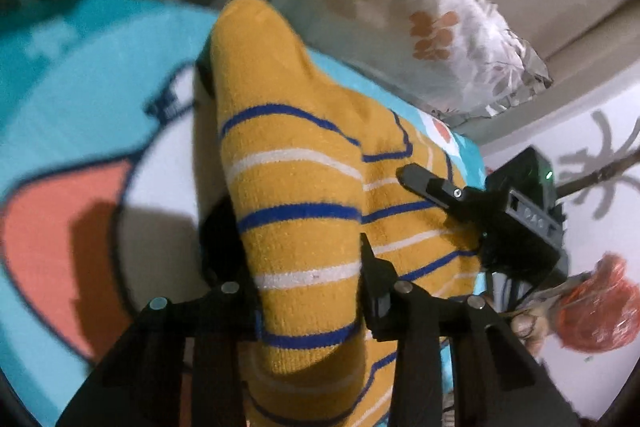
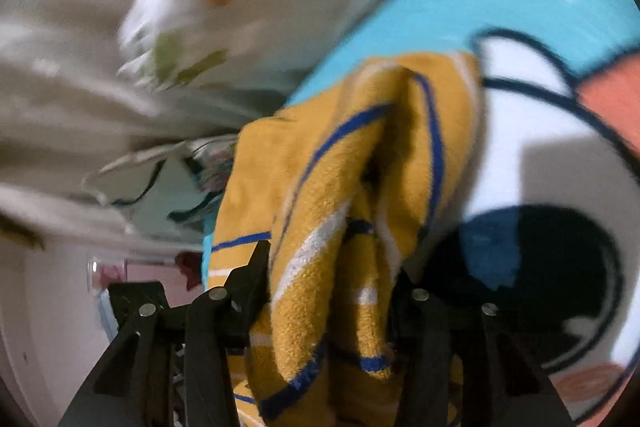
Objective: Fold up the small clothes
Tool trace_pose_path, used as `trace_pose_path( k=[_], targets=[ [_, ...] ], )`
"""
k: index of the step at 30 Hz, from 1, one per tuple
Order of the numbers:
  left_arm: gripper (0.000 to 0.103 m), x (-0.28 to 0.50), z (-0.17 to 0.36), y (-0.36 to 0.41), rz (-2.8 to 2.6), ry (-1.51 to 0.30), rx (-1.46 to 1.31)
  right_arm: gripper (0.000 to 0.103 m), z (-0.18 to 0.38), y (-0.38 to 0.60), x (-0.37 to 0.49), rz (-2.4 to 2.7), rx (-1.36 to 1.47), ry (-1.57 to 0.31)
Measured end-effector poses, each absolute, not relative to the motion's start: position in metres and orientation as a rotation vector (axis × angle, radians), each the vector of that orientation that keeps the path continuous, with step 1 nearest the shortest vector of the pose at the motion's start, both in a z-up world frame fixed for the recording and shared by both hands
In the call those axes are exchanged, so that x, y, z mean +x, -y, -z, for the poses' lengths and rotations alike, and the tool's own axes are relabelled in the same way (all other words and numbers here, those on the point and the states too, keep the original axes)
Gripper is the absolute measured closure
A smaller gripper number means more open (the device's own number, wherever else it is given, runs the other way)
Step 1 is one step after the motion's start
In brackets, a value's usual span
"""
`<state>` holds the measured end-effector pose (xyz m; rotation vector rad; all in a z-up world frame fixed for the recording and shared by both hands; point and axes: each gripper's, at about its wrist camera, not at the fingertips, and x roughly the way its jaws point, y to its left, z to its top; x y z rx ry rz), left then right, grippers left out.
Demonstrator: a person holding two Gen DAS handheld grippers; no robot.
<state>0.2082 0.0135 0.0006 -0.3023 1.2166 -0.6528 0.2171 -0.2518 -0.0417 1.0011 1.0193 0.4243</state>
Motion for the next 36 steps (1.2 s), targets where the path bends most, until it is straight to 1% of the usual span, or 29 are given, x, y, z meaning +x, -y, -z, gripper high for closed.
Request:
trace_pose_path(
  k=[3,6,8,9,10,12,14,15,18,22,24,26,28,30,31,32,34,36],
  targets=[
    [0.067,0.208,-0.008,-0.029,0.623,-1.210,-0.320,0.052,0.026,0.240,0.219,-0.478,0.959,-0.992],
    [0.057,0.213,0.008,-0.041,0.516,-1.259,-0.284,0.052,0.032,0.232,0.219,-0.469,0.931,-1.019],
    [0.045,0.213,0.025,-0.048,0.454,-1.297,-0.255,0.049,0.047,0.230,0.218,-0.418,0.895,-1.074],
    [0.039,0.211,0.027,-0.052,0.453,-1.298,-0.279,0.041,0.055,0.232,0.214,-0.390,0.891,-1.091],
    [0.038,0.209,0.027,-0.058,0.447,-1.297,-0.306,0.038,0.059,0.234,0.211,-0.380,0.909,-1.089],
    [0.038,0.203,0.022,-0.067,0.443,-1.288,-0.326,0.037,0.063,0.246,0.201,-0.356,0.957,-1.074],
    [0.038,0.196,0.014,-0.076,0.419,-1.269,-0.322,0.036,0.053,0.261,0.192,-0.286,0.933,-1.060],
    [0.038,0.193,0.010,-0.077,0.406,-1.260,-0.316,0.033,0.046,0.269,0.188,-0.247,0.913,-1.045],
    [0.038,0.181,-0.004,-0.082,0.367,-1.209,-0.281,0.033,0.016,0.279,0.180,-0.170,0.842,-0.982],
    [0.038,0.161,-0.014,-0.073,0.350,-1.157,-0.248,0.033,-0.024,0.254,0.175,-0.296,0.795,-0.898],
    [0.038,0.154,-0.007,-0.063,0.367,-1.172,-0.243,0.033,-0.027,0.234,0.176,-0.383,0.797,-0.905],
    [0.038,0.146,0.009,-0.056,0.357,-1.219,-0.219,0.034,-0.016,0.219,0.178,-0.464,0.819,-0.946],
    [0.038,0.139,0.019,-0.057,0.359,-1.230,-0.234,0.038,0.005,0.218,0.180,-0.441,0.830,-0.993],
    [0.037,0.132,0.023,-0.060,0.361,-1.237,-0.259,0.054,0.024,0.232,0.178,-0.401,0.882,-1.018],
    [0.035,0.128,0.023,-0.063,0.355,-1.236,-0.268,0.058,0.029,0.241,0.174,-0.387,0.912,-1.021],
    [0.034,0.125,0.023,-0.064,0.348,-1.235,-0.268,0.059,0.031,0.247,0.171,-0.380,0.926,-1.018],
    [0.032,0.118,0.023,-0.068,0.321,-1.234,-0.276,0.058,0.026,0.254,0.164,-0.340,0.890,-1.028],
    [0.032,0.111,0.020,-0.071,0.304,-1.228,-0.278,0.042,0.019,0.257,0.156,-0.289,0.832,-1.044]
  ],
)
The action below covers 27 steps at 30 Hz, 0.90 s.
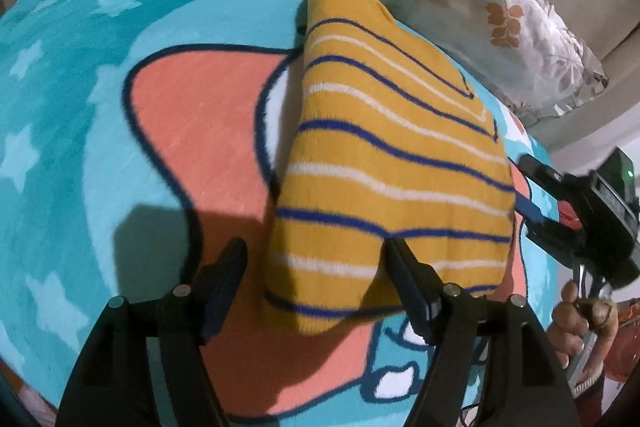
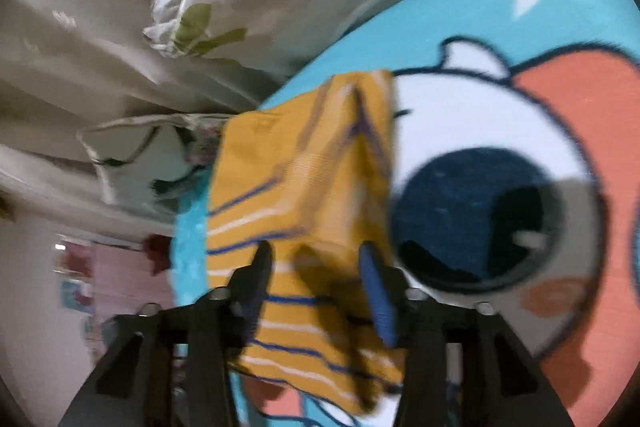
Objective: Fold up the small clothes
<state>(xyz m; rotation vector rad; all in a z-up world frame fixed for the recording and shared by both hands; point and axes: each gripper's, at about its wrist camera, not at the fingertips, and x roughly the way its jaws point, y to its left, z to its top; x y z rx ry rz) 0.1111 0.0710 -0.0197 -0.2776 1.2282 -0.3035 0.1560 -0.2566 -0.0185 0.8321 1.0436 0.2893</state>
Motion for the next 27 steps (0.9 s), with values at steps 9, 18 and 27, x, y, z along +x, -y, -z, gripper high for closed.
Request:
trace_pose_path(
  k=[9,18,27],
  targets=[
    [0.031,0.061,-0.030,-0.051,0.155,-1.039,-0.100,0.039,-0.008,0.234,0.108,-0.305,0.577,-1.046],
    [0.005,0.005,-0.100,-0.042,-0.002,-0.671,0.028,0.036,-0.007,0.217,0.078,-0.295,0.436,-1.081],
    [0.004,-0.005,-0.102,-0.041,0.120,-0.733,-0.013,0.032,-0.030,0.214,0.036,-0.172,0.263,-0.979]
  ],
)
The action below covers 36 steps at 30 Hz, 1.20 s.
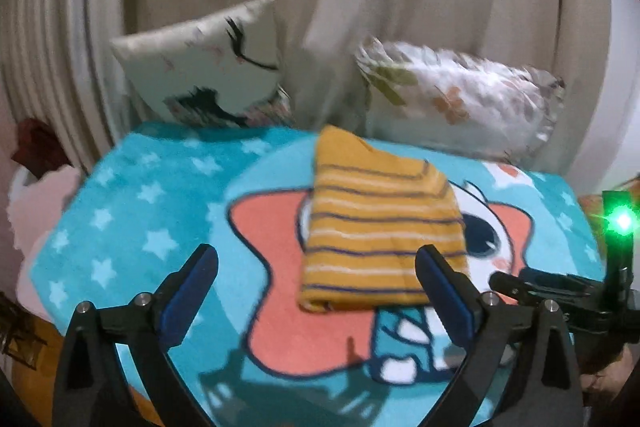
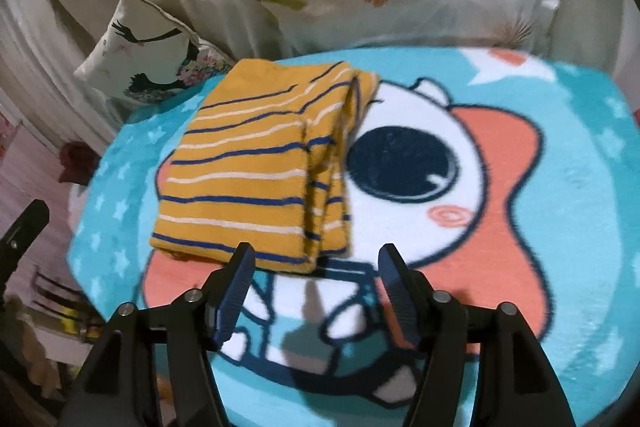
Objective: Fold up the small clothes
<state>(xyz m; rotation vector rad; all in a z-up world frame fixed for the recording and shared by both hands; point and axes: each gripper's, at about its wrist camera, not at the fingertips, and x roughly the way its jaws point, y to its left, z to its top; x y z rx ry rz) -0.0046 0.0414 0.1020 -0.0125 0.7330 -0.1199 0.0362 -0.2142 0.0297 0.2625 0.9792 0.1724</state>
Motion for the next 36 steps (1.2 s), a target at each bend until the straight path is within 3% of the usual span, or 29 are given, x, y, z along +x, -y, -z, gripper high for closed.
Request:
trace_pose_path(
  k=[16,36],
  targets=[
    [0.004,-0.005,-0.038,-0.055,0.236,-1.024,0.037,0.029,0.000,0.175,0.008,0.002,0.206,-1.095],
    [0.004,-0.011,-0.034,-0.086,0.292,-1.071,0.034,0.027,0.002,0.140,-0.010,0.135,0.171,-1.122]
  ],
)
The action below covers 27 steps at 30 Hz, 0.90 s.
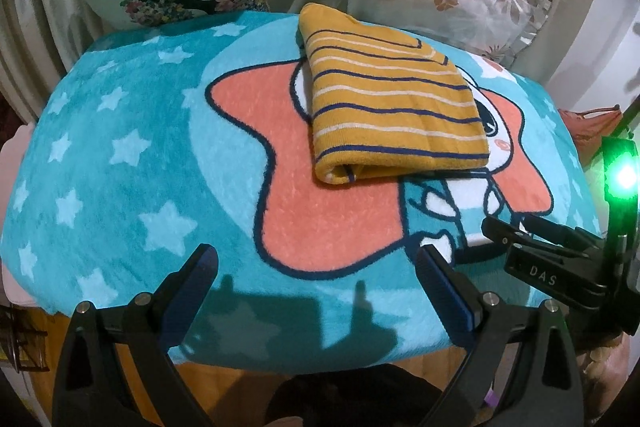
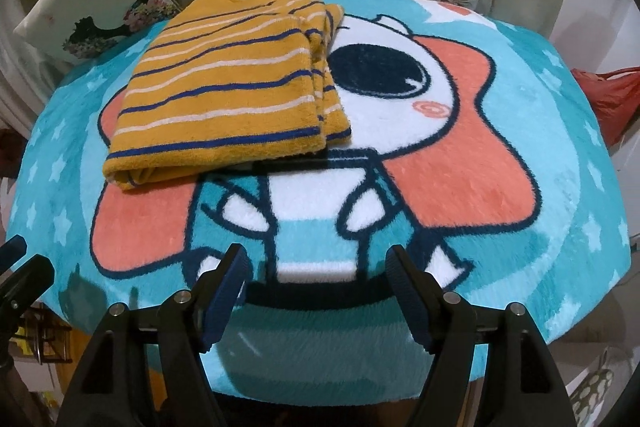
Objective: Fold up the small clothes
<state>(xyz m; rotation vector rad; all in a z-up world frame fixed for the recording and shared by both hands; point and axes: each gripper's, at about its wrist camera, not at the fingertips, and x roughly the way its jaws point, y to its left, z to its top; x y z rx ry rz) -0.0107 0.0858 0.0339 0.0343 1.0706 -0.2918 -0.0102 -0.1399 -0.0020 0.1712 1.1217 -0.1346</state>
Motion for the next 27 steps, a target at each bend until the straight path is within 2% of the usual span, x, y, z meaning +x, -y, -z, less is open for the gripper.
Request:
trace_pose_path(
  k=[27],
  targets=[
    [0.004,-0.002,-0.026,-0.097,0.251,-1.112,0.016,0.025,0.005,0.115,-0.001,0.120,0.097,-1.131]
  ],
)
